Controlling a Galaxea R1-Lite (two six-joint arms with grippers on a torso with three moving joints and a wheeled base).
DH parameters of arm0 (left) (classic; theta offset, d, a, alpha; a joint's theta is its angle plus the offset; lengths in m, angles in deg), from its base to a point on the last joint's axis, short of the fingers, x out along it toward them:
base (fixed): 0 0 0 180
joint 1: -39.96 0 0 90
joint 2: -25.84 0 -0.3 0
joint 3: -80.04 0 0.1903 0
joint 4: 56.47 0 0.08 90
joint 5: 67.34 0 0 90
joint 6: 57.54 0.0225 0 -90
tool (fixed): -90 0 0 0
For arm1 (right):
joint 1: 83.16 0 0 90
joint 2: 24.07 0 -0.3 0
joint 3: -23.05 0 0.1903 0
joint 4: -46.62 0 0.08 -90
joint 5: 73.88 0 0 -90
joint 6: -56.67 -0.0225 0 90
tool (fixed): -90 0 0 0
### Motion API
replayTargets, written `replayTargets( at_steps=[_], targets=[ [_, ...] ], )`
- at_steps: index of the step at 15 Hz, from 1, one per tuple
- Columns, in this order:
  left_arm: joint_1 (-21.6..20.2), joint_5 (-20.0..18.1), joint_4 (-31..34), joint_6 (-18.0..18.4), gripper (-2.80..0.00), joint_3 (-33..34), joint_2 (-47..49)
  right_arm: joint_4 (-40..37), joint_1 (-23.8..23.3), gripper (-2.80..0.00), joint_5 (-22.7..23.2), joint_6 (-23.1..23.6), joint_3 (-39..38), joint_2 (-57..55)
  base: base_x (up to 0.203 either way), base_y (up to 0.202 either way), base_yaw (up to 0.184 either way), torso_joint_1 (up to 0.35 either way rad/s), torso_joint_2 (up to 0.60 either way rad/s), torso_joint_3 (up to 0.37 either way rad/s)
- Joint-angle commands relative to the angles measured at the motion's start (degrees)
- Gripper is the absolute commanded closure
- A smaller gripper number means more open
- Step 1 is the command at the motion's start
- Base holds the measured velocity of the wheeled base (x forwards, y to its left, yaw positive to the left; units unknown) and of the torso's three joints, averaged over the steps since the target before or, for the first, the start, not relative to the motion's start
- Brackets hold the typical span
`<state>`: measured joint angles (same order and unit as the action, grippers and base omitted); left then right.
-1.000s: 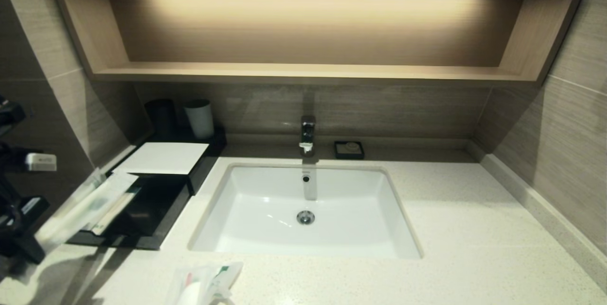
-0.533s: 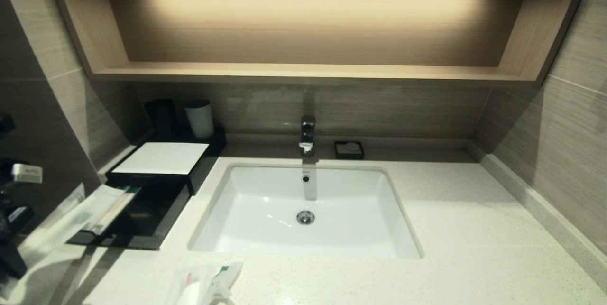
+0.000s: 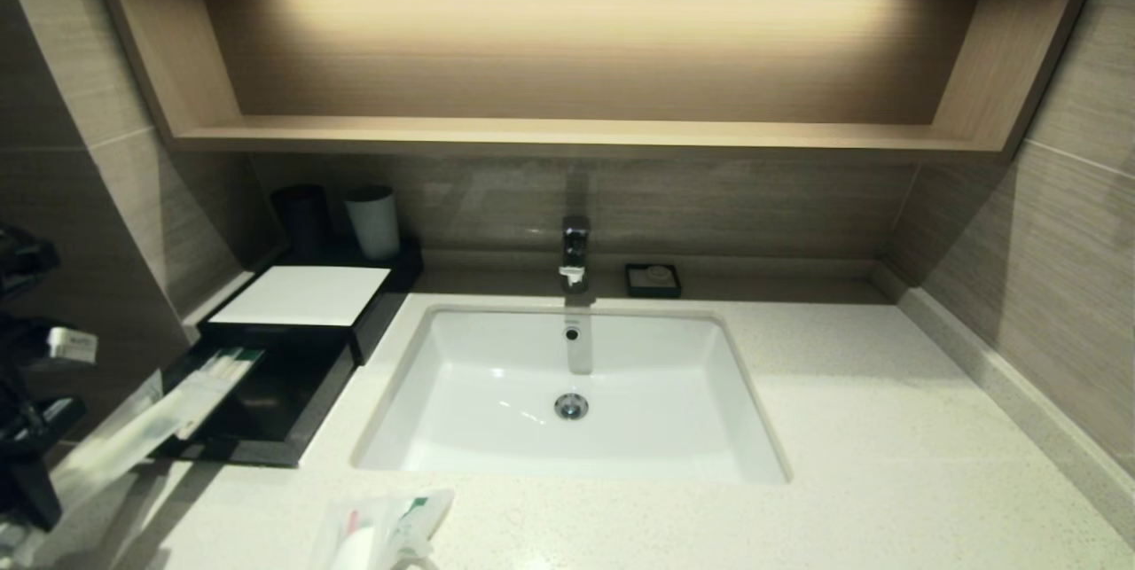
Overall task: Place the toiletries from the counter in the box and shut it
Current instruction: Place the bathroom toiletry into the drawer
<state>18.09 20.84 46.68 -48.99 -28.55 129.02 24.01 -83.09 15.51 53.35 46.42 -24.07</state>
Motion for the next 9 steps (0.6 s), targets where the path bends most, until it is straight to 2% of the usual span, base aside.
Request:
replayTargets(
  at_steps=[1, 7, 9],
  targets=[
    [-0.20, -0.09, 0.13, 0.15, 0.00, -0.12, 2.98, 0.03, 0.01, 0.00, 0.00, -0.02, 0.00, 0.00, 0.000, 0.000, 0.000, 0.000, 0.00, 0.000],
    [-0.11, -0.14, -7.10, 0.31, 0.00, -0.82, 5.99, 0.03, -0.07, 0.00, 0.00, -0.02, 0.00, 0.00, 0.000, 0.000, 0.000, 0.000, 0.00, 0.000],
    [-0.11, -0.19, -7.02, 0.27, 0.00, -3.73, 7.86, 0.03, 0.01, 0.00, 0.00, -0.02, 0.00, 0.00, 0.000, 0.000, 0.000, 0.000, 0.00, 0.000]
  ],
)
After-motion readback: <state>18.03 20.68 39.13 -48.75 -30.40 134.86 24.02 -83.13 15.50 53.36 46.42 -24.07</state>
